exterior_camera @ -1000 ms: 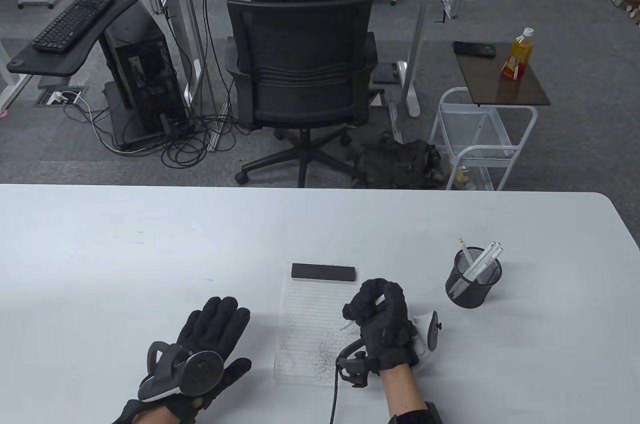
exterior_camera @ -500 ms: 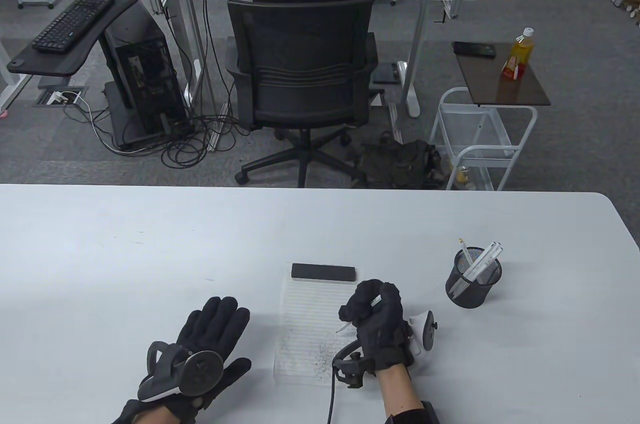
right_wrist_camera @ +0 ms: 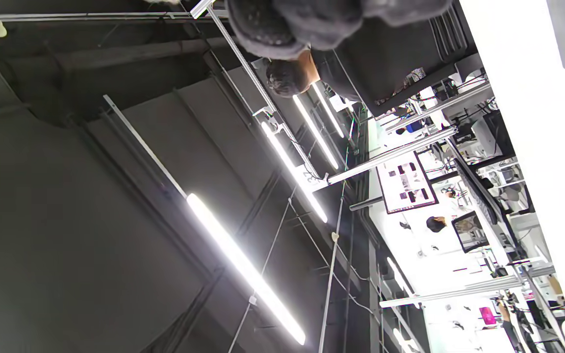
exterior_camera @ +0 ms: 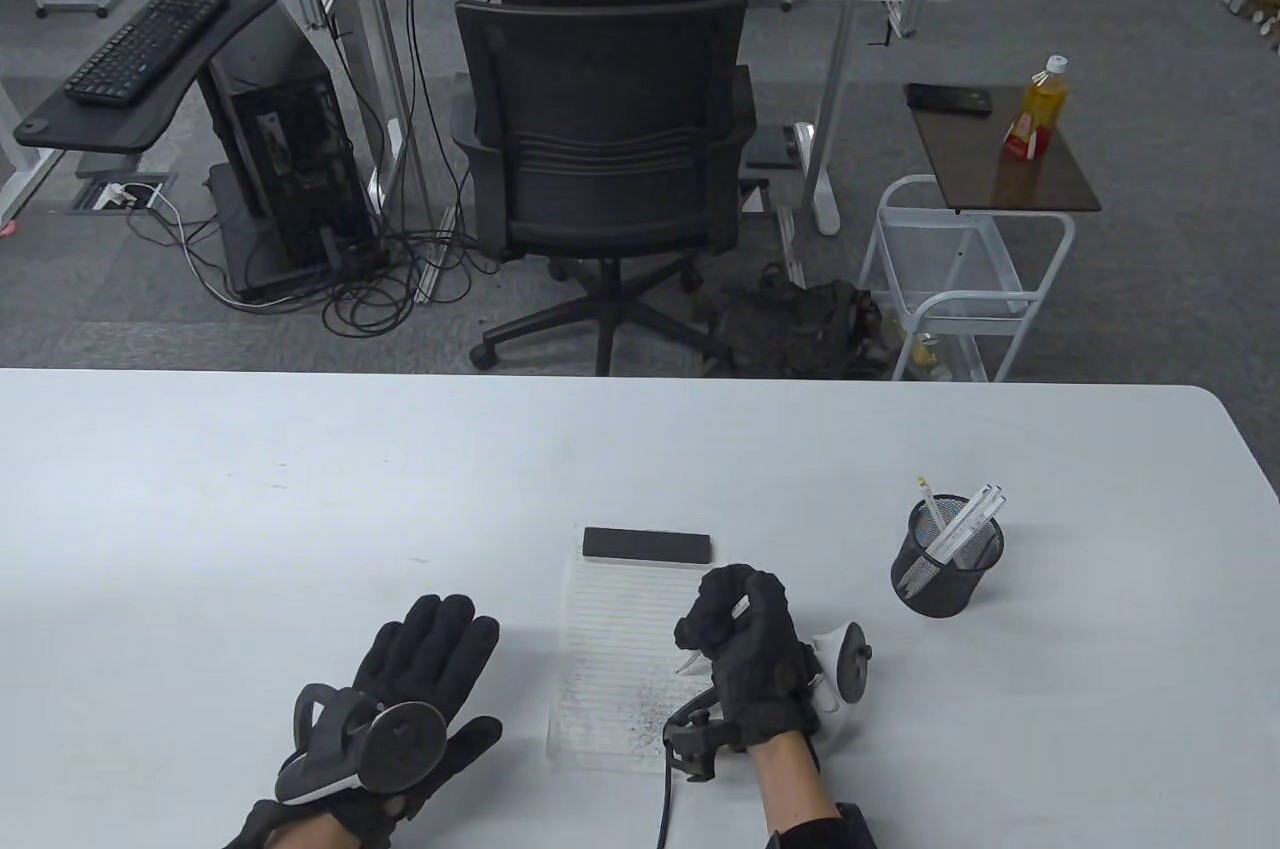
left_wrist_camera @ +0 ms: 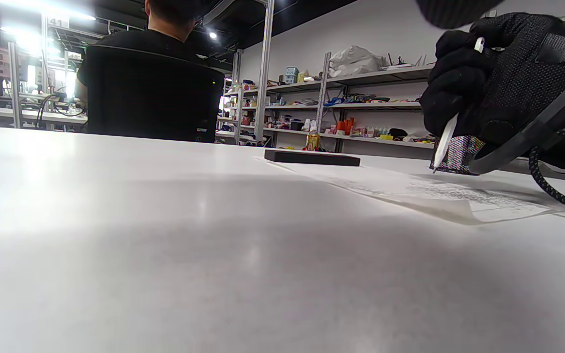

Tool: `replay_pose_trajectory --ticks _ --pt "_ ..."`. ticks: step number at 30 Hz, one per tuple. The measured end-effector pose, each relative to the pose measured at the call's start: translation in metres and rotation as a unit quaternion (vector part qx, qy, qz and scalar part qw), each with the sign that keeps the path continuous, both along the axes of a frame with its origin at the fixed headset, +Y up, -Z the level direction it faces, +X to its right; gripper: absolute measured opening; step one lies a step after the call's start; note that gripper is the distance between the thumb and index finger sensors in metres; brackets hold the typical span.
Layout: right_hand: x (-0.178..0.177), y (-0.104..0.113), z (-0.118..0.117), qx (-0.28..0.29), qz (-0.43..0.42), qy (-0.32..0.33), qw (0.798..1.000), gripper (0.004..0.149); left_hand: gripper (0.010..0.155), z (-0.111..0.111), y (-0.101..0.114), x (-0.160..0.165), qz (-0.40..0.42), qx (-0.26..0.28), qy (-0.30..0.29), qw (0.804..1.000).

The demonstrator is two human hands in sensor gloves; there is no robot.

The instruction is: Press to extend mechanical pencil leads

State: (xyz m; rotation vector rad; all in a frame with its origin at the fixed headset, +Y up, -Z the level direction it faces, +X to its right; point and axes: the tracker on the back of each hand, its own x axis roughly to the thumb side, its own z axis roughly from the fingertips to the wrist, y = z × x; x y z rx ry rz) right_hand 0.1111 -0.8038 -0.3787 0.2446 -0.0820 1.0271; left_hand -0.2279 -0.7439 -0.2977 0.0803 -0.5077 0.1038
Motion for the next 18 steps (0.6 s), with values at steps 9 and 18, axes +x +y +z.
replay_pose_trajectory --ticks 9,18 --pt "-0.0009 -0.0019 -0.0012 0.002 0.013 -0.014 1.0 0.052 0.087 -0.0003 -0.0005 0.0 0.001 -0.001 0.0 1.0" --pt "-0.004 -0.002 -0.0022 0.004 0.03 -0.01 0.999 0.052 0.087 -0.0005 -0.0008 0.0 0.001 -0.002 0.0 1.0"
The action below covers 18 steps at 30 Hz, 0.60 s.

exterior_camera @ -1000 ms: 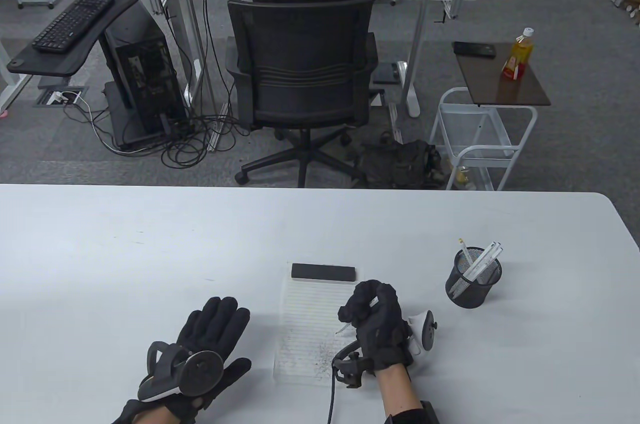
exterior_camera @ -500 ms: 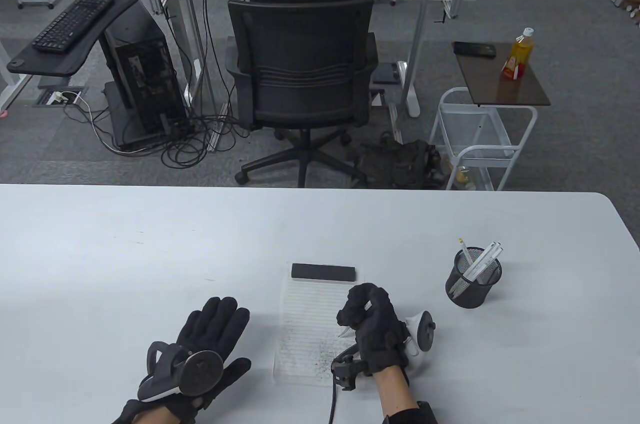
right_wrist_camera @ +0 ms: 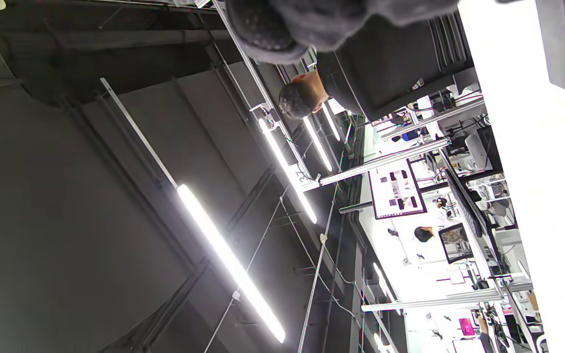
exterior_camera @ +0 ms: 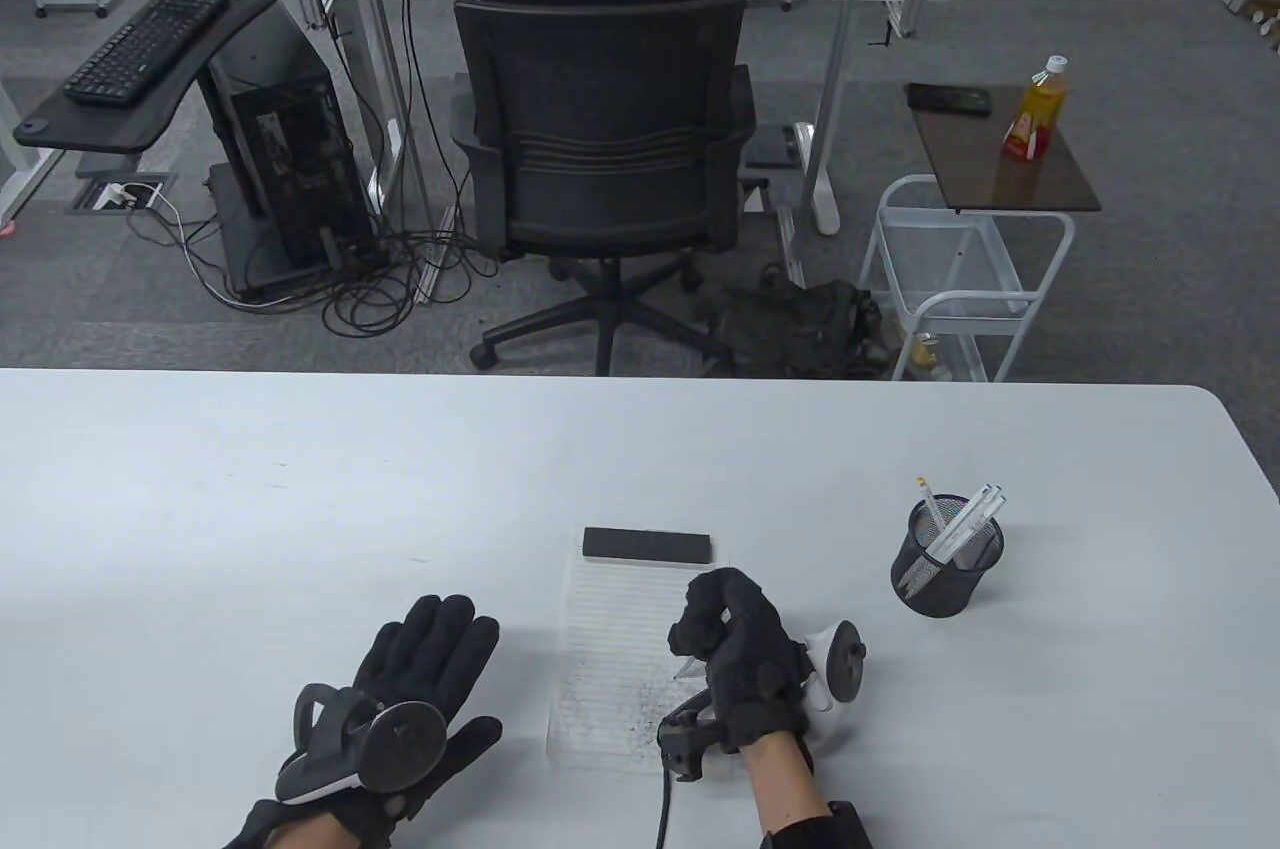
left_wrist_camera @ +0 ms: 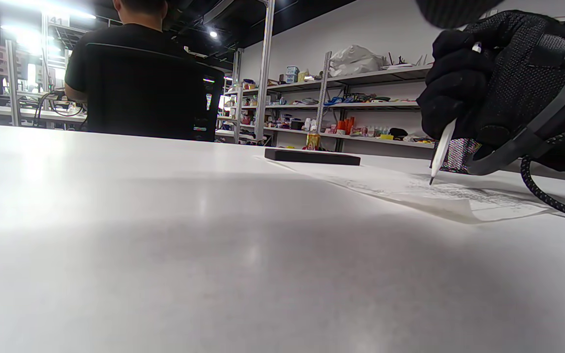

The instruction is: Press to extend mechanical pencil leads

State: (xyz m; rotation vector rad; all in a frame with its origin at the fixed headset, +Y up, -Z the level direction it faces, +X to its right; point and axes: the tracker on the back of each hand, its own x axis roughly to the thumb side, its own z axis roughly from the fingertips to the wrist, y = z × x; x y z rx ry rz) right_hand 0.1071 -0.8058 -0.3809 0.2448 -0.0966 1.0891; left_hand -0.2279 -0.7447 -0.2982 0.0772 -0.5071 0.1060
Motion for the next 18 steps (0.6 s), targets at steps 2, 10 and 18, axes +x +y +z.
replay_pose_trajectory --ticks 2,10,18 --pt "0.0 -0.0002 0.0 0.001 0.002 0.0 1.0 0.052 0.087 0.0 -0.0001 0.0 0.0 0.0 0.0 1.0" --pt "-0.0003 -0.0008 -0.0004 0.002 0.006 -0.001 1.0 0.051 0.087 0.0 -0.0002 0.0004 -0.001 -0.001 0.0 1.0" --pt "-0.0019 -0.001 -0.0001 -0.001 0.009 -0.004 1.0 0.051 0.087 -0.0003 -0.0006 0.0006 -0.001 -0.001 0.0 1.0"
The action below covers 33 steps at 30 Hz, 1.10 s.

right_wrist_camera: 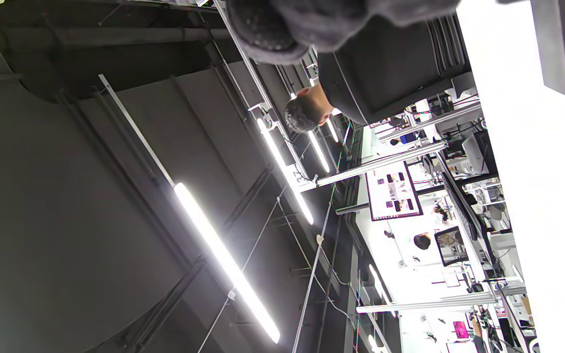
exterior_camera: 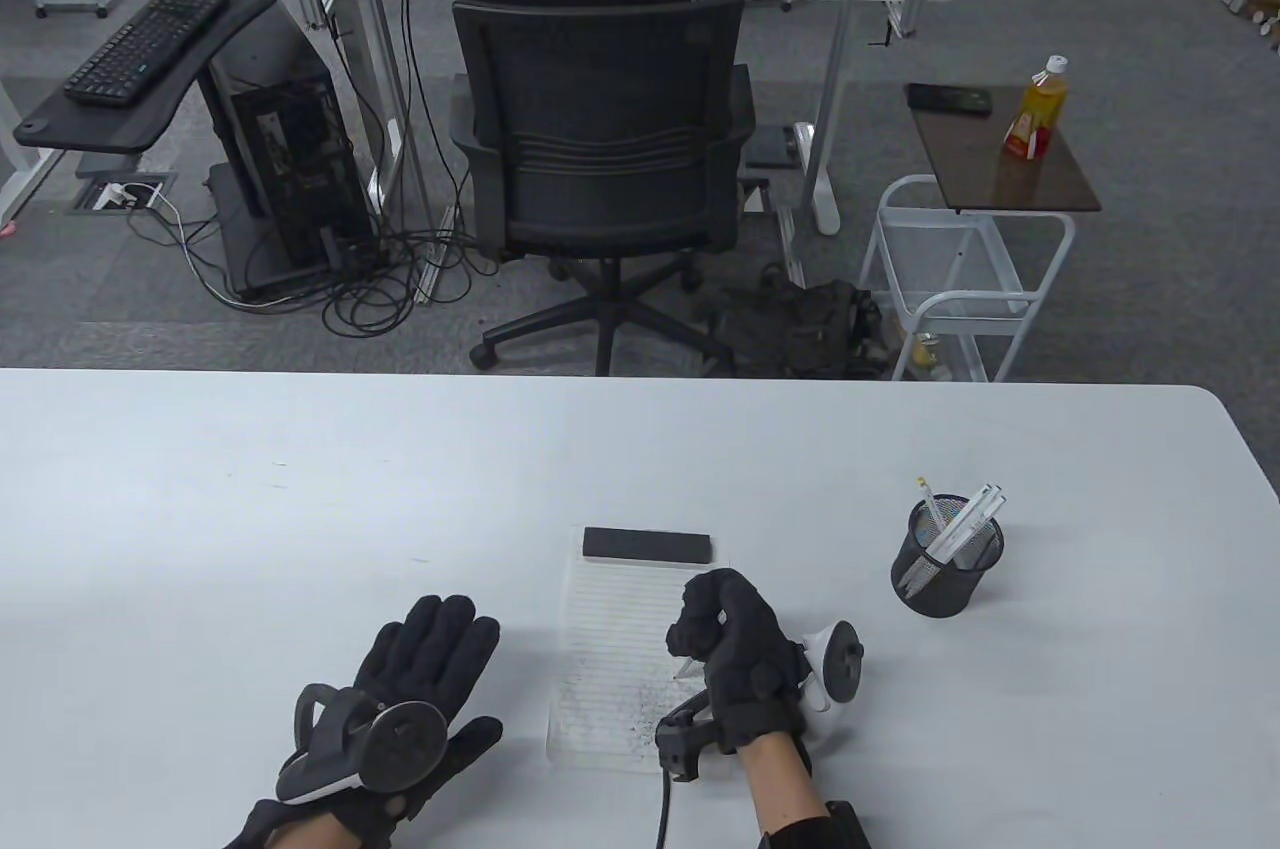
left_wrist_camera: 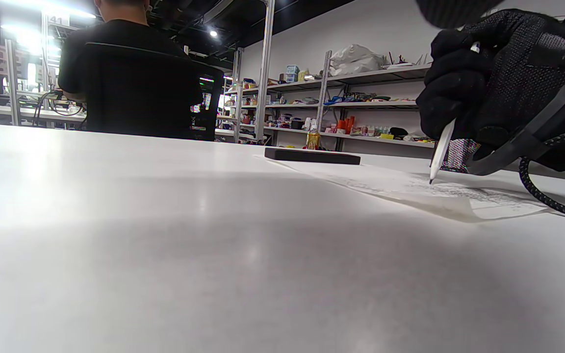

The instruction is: Press to extend mechanical pencil leads

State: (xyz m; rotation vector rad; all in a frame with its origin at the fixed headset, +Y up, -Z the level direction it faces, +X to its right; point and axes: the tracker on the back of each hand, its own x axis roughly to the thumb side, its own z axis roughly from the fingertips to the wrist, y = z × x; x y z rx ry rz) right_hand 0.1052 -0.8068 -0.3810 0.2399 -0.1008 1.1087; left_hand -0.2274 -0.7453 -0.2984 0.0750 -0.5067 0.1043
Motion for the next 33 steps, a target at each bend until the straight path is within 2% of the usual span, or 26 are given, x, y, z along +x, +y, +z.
replay_pose_trajectory --ticks 5,8,10,12,15,17,19,20,23,27,30,33 --pt "0.0 0.001 0.001 0.002 -0.006 0.001 1.0 0.052 0.087 0.0 0.0 0.0 0.0 0.0 0.0 1.0" --pt "0.001 0.008 0.002 0.012 -0.014 0.015 1.0 0.059 0.087 0.0 0.0 0.0 0.0 0.0 -0.001 1.0" --pt "0.002 0.02 0.002 0.026 -0.01 0.047 0.999 0.063 0.087 -0.001 0.0 0.0 -0.001 -0.001 -0.001 1.0" --pt "0.004 0.034 0.002 0.034 0.004 0.067 0.997 0.06 0.087 -0.001 -0.001 0.0 -0.001 -0.002 0.0 1.0" --pt "0.013 0.058 0.003 0.02 0.118 0.053 0.991 0.052 0.087 -0.001 -0.001 0.0 -0.001 -0.003 0.001 1.0" --pt "0.023 0.068 0.003 0.023 0.26 0.017 0.965 0.052 0.086 -0.001 -0.001 0.0 -0.002 -0.002 0.0 1.0" --pt "0.03 0.074 0.004 0.018 0.375 0.03 0.926 0.05 0.086 -0.001 0.0 0.0 -0.002 -0.001 -0.002 1.0" --pt "0.034 0.075 0.004 0.013 0.441 0.033 0.897 0.05 0.087 -0.001 0.0 0.0 -0.002 0.0 -0.003 1.0" --pt "0.041 0.074 0.003 -0.013 0.57 0.06 0.819 0.049 0.086 -0.002 -0.003 0.0 -0.004 -0.005 -0.003 1.0" --pt "0.042 0.062 0.0 -0.034 0.659 0.1 0.745 0.049 0.087 -0.004 -0.005 -0.001 -0.009 -0.01 -0.001 1.0" --pt "0.037 0.049 0.0 -0.014 0.714 0.107 0.692 0.049 0.087 -0.005 -0.006 -0.003 -0.009 -0.011 0.003 1.0" --pt "0.032 0.04 0.0 0.006 0.77 0.117 0.628 0.052 0.087 -0.006 -0.006 -0.004 -0.006 -0.012 0.005 1.0"
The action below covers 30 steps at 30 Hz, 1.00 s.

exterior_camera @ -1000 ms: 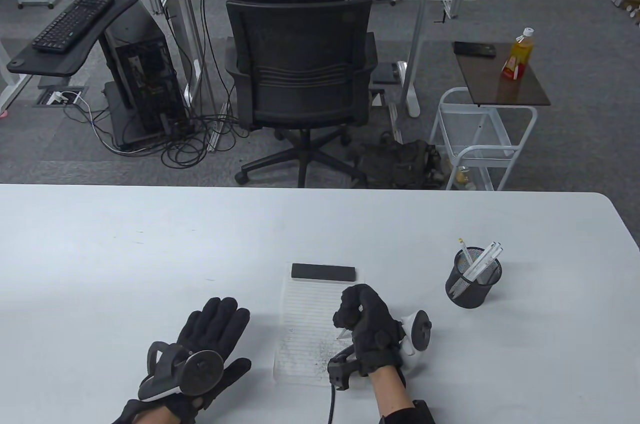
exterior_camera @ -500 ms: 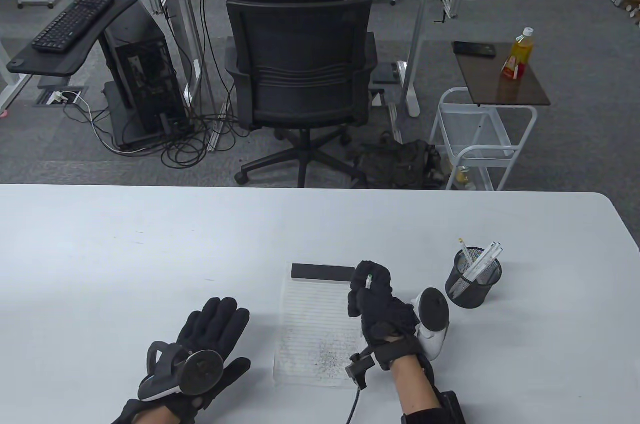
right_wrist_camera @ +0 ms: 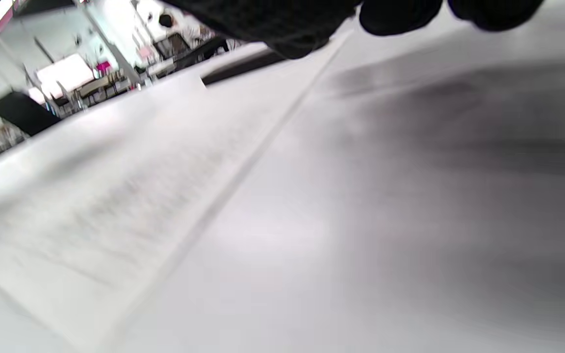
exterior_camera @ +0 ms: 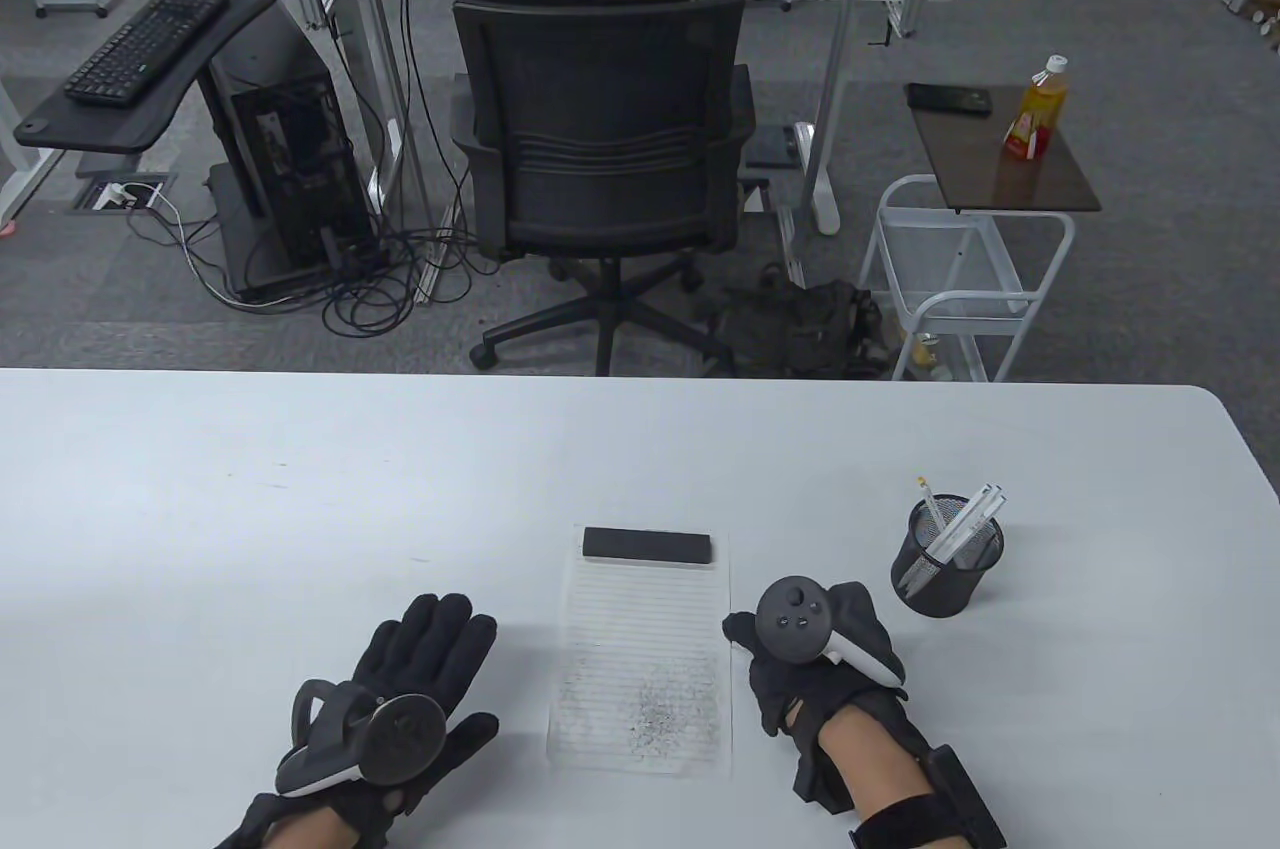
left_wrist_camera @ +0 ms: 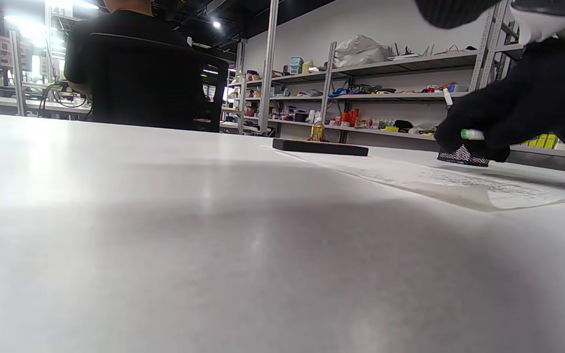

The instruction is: Press to extend mechanical pencil leads

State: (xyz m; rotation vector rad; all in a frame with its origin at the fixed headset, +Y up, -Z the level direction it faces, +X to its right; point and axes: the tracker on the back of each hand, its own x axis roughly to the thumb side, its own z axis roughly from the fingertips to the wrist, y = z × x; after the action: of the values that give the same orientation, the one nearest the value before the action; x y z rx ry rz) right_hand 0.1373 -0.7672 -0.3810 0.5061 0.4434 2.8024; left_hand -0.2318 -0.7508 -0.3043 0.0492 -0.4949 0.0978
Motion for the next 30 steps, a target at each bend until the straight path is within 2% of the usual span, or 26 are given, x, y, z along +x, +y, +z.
replay_pose_trajectory --ticks 5,11,18,30 --pt "-0.0017 -0.0033 -0.0019 0.033 0.066 0.0 0.997 0.055 0.087 0.0 -0.0005 0.0006 -0.003 -0.004 -0.001 1.0" --pt "-0.0021 -0.0056 -0.0024 0.072 0.097 -0.014 0.993 0.053 0.087 0.0 -0.0006 0.0011 -0.004 -0.004 -0.002 1.0" --pt "-0.0076 -0.0072 -0.0024 0.104 0.141 0.006 0.984 0.049 0.087 -0.0003 -0.0015 0.001 -0.003 -0.001 -0.002 1.0" --pt "-0.006 -0.0069 -0.0009 0.112 0.136 -0.005 0.984 0.046 0.087 -0.0002 -0.0024 0.0012 -0.004 -0.004 -0.002 1.0"
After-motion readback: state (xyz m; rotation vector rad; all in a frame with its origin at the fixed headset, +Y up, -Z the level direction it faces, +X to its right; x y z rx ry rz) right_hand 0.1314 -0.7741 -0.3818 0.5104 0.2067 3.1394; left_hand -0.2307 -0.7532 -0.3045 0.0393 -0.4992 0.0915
